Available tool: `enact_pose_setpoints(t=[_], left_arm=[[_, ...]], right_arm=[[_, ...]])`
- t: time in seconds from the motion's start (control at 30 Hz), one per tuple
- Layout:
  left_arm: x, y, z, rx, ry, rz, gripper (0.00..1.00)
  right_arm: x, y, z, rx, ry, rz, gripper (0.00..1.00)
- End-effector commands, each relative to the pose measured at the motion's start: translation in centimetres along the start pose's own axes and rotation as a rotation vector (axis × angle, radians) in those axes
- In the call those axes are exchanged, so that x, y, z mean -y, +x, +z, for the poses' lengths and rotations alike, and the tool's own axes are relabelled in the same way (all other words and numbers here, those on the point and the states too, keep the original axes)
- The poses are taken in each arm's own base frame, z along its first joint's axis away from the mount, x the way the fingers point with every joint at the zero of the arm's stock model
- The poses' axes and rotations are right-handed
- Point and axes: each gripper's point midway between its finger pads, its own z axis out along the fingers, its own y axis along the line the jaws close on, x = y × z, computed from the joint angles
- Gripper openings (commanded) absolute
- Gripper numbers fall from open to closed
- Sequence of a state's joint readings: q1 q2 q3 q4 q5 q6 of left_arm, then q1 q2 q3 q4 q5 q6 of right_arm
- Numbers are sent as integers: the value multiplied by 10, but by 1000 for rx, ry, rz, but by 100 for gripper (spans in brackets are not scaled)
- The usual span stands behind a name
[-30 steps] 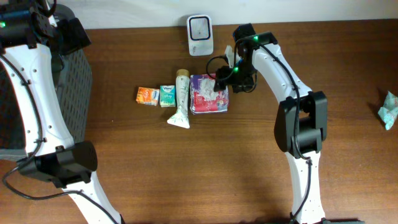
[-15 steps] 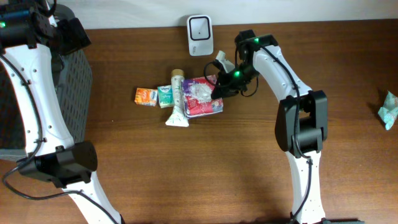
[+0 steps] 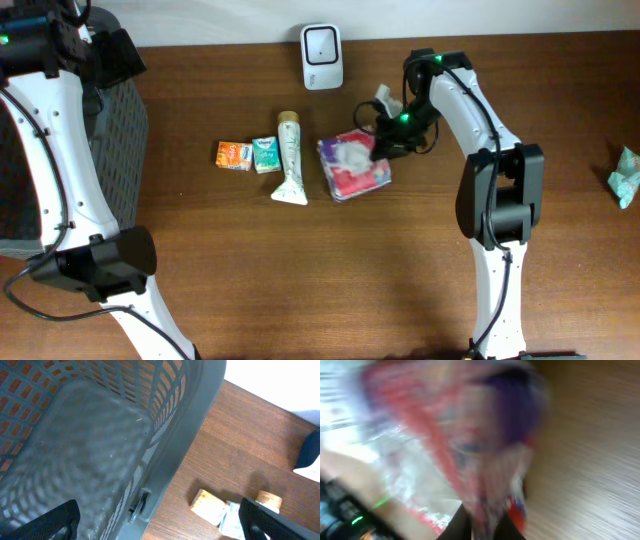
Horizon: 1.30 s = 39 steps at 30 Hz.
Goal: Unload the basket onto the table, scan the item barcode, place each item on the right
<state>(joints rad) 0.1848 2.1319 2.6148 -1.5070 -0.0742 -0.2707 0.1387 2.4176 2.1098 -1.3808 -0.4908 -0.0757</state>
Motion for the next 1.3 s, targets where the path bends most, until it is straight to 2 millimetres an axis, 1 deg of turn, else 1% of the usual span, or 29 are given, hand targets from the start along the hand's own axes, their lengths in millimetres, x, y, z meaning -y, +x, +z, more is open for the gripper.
enact_pose_setpoints(t=[0.0,0.03,0.07,0.13,0.23,0.27,0.3,0.33,0.37,0.43,0.5,0.57,0.6,0.63,0.67,0.7,0.73,0.77,0.83,0.9,0.93,1.0,1.03,1.07,1.13,1.2,1.23,1.27], left_arm=[[-2,-2,-4,9,6,-11,99],[-2,-2,-4,9,6,-11,99],[-2,-2,-4,9,6,-11,99],[-2,-2,-4,9,6,-11,99],[-2,-2,-4,9,6,-11,99],[-2,-2,-4,9,6,-11,99],[-2,-2,-4,9,6,-11,99],[-2,-2,-4,9,6,-11,99],[-1,-2,-4,9,7,-11,99],[-2,-2,-4,9,6,-11,99],[-2,-2,-4,9,6,-11,99],[-2,-2,-4,9,6,-11,99],[-2,-2,-4,9,6,-11,99],[-2,-2,-4,9,6,-11,99],[-2,-2,-4,9,6,-11,99],[-2,-2,-4,9,6,-11,99],[-2,-2,-4,9,6,-11,99],[-2,-2,-4,9,6,-11,99],[-2,-2,-4,9,6,-11,99],[-2,-2,-4,9,6,-11,99],[-2,-2,-4,9,6,-11,99],[-2,-2,-3,9,6,-11,99],[-2,-2,-4,9,6,-11,99],[-2,-2,-4,9,6,-11,99],[-2,-2,-4,9,6,-11,99],[-2,-2,-4,9,6,-11,99],[-2,-2,-4,9,6,-11,99],[-2,-2,-3,9,6,-11,99]], right_arm=[[67,-1,-26,55,423,208,54],[68,-2,-27,58,432,208,62],[67,-2,-28,62,431,213,64],[58,-8,-46,95,430,205,64],[35,-19,-96,195,442,176,68],[27,-21,-105,218,428,166,68],[14,-22,-103,218,383,149,72],[-1,-21,-96,198,323,103,73],[-22,-20,-83,170,274,33,73],[-45,-17,-65,143,363,-47,73],[-58,-17,-55,156,500,-84,72],[-63,-21,-51,216,645,-50,72],[-66,-21,-46,237,698,-34,72],[-69,-19,-32,225,721,-56,72],[-70,-16,-18,205,728,-71,70],[-66,-13,0,189,742,-70,67],[-60,-12,10,184,770,-70,65],[-55,-11,14,182,799,-73,63],[-33,-5,24,174,883,-47,62],[-23,-3,36,165,896,-50,61],[-20,-3,40,164,897,-50,56],[-20,-1,42,161,894,-49,21],[-21,-2,40,165,891,-49,11],[-23,-3,37,168,890,-49,4],[-36,-7,25,181,859,-47,4],[-57,-14,4,193,752,-56,4],[-71,-18,-9,190,650,-77,4],[-87,-21,-22,181,494,-112,4]])
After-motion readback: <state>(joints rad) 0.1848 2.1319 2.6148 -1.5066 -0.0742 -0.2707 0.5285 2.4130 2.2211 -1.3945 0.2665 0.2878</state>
